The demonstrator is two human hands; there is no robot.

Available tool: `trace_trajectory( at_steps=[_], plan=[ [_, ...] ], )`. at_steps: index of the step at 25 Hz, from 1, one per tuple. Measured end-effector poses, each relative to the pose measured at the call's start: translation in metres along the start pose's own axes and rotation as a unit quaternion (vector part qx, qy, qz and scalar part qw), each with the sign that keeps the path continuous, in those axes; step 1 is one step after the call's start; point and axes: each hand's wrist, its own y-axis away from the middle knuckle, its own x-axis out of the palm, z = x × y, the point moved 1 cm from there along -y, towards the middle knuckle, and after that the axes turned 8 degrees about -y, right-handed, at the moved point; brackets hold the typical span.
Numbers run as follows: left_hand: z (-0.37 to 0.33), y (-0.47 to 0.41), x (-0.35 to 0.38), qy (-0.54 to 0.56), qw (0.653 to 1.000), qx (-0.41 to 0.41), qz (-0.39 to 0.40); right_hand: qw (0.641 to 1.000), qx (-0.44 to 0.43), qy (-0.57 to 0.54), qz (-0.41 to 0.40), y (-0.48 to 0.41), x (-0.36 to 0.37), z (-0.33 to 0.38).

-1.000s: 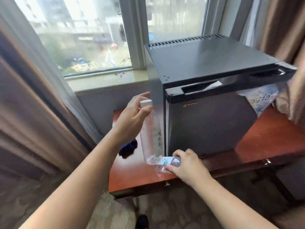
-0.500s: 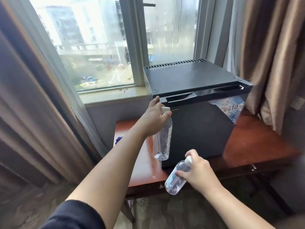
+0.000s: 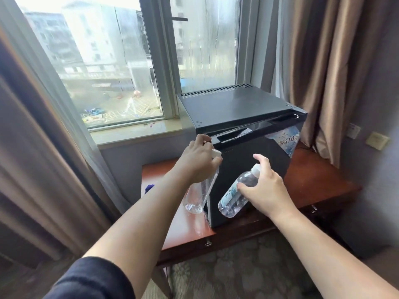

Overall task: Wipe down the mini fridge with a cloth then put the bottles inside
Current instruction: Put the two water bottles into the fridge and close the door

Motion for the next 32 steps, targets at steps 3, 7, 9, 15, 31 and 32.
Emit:
trace_trajectory(
  at_steps=[3, 7, 9, 15, 31, 32],
  plan=[
    [0.002, 0.012, -0.006, 0.036, 0.999, 0.035, 0.005, 1.0, -0.013, -0.014, 0.003, 0.011, -0.009, 0.021],
    [0.008, 0.032, -0.016, 0.224, 0.973, 0.056, 0.024, 0.996, -0.073, -0.042, 0.002, 0.025, -0.027, 0.052],
    [0.011, 0.036, -0.021, 0.333, 0.942, 0.033, 0.026, 0.994, -0.093, -0.053, 0.006, 0.026, -0.038, 0.065],
    [0.03, 0.051, -0.015, 0.327, 0.945, 0.002, 0.009, 0.991, -0.129, -0.028, 0.01, 0.023, -0.045, 0.092],
    [0.039, 0.019, 0.043, 0.216, 0.973, -0.067, -0.038, 0.983, -0.06, 0.151, 0.082, -0.042, -0.026, 0.072],
    [0.032, 0.014, 0.043, 0.214, 0.973, -0.074, -0.041, 0.977, -0.057, 0.173, 0.108, -0.048, -0.019, 0.067]
  ],
)
